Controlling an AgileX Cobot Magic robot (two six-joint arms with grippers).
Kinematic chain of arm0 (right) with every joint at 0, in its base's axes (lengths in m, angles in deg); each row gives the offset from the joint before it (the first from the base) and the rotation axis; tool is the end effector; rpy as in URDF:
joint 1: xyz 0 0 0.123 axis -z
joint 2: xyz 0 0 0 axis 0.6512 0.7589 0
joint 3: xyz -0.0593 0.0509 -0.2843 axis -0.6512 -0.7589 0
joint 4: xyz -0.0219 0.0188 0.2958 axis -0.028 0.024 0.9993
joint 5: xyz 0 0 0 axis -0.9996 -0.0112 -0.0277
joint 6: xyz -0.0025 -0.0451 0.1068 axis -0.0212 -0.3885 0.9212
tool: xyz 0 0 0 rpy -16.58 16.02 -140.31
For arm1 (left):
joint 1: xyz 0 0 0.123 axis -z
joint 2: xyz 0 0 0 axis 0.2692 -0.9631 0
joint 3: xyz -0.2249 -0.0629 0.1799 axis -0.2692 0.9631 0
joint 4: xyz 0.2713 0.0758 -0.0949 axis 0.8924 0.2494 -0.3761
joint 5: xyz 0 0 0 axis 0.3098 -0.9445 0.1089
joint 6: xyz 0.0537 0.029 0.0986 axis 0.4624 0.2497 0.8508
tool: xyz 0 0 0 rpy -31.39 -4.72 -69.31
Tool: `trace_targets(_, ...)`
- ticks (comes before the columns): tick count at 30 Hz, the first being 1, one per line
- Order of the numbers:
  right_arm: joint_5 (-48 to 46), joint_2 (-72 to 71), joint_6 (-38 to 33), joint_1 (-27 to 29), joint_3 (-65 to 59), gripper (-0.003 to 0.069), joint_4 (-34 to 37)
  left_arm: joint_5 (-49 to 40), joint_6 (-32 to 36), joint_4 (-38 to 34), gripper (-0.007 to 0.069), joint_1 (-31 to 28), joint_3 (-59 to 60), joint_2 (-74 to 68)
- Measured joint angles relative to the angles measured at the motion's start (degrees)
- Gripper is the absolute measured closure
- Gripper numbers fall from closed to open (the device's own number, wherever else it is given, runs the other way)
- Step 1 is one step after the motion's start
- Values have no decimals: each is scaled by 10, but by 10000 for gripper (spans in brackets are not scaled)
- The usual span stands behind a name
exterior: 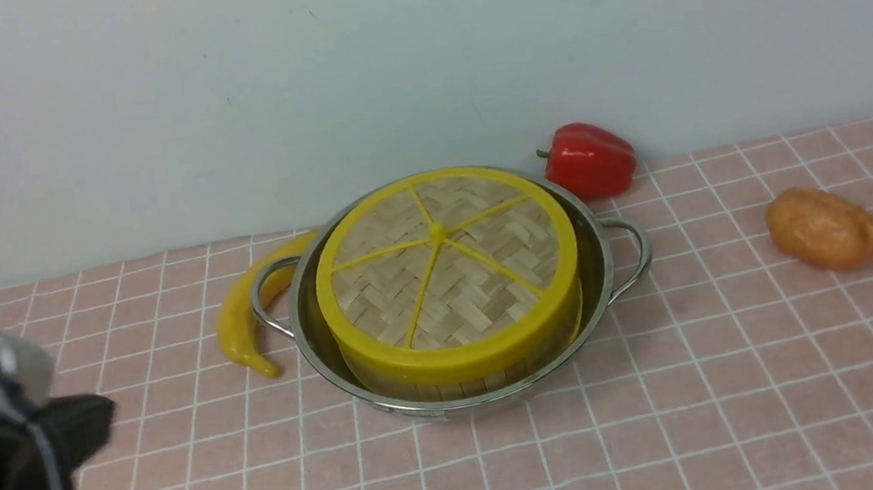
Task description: Place the steamer in the pot on the pink tablecloth, and put the lid on the steamer.
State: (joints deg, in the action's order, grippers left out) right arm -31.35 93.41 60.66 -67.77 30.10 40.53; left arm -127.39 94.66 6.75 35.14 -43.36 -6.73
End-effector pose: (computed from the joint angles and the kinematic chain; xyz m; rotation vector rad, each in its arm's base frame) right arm 0.0732 0.0221 0.3251 -0.2816 2.0200 0.2556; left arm 0.1606 -0.0570 0.3598 0.4992 2.0682 -0.1230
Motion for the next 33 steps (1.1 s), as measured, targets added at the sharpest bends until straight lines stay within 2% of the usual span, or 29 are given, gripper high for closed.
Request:
trace_targets(3,0,0,0,0,0,639,3,63,10,6,623,-72,34,47)
trace_targets(5,0,0,0,0,0,633,5,164,11,6,623,-151,106,109)
trace_targets(10,0,0,0,0,0,621,5,326,4,-4,613,-248,294,230)
trace_targets(16,0,0,0,0,0,608,5,403,4,13,613,-266,453,356)
trace_targets(22,-1,0,0,0,0,594,6,400,6,52,605,-266,469,368)
trace_targets(33,-1,0,-1,0,0,563,6,400,5,55,592,-266,469,368)
